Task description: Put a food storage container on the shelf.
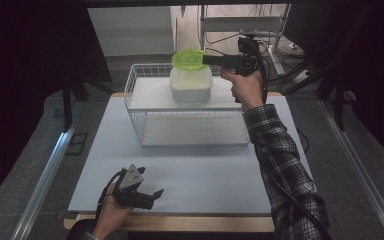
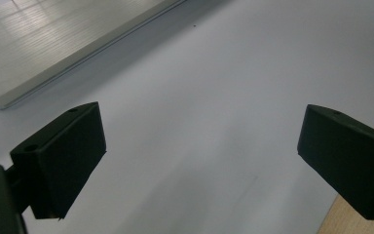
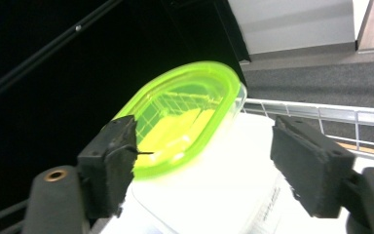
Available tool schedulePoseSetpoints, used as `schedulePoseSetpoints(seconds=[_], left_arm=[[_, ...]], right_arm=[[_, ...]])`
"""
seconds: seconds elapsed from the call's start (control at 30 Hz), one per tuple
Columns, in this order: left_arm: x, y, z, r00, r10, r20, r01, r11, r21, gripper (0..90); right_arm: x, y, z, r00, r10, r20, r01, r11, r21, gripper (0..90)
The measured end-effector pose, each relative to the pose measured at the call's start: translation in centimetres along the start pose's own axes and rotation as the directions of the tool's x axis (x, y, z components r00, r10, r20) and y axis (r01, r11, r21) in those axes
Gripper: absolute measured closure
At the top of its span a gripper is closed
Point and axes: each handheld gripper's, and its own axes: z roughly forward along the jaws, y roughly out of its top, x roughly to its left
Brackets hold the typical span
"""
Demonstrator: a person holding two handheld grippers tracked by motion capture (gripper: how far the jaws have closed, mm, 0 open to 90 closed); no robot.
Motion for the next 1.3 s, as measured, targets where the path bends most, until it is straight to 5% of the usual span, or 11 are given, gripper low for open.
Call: schedulePoseSetpoints(seconds=[0.17,0.4,0.9,1.3], left_arm=[[0.0,0.0,0.0,1.0000,-0.003,0.005,0.003,1.0000,-0.009,3.2],[0.0,0.0,-0.1,0.9999,-0.003,0.015,0.003,0.9999,-0.017,2.9],[0.1,-0.1,-0.1,0.9985,-0.007,0.054,0.011,0.9981,-0.061,2.2],[0.4,-0.2,-0.2,0.9964,-0.027,0.080,0.035,0.9947,-0.097,1.8]], right_arm=[[0.3,-0.9,-0.5,0.9974,-0.071,0.001,0.071,0.997,-0.001,17.4],[1.4,-2.1,-1.4,0.9817,-0.189,0.021,0.189,0.982,0.015,13.3],[2.4,-4.5,-2.6,0.9627,-0.270,0.019,0.270,0.963,0.026,9.1],[3.3,-6.5,-3.1,0.9336,-0.357,0.036,0.355,0.934,0.043,6.6]])
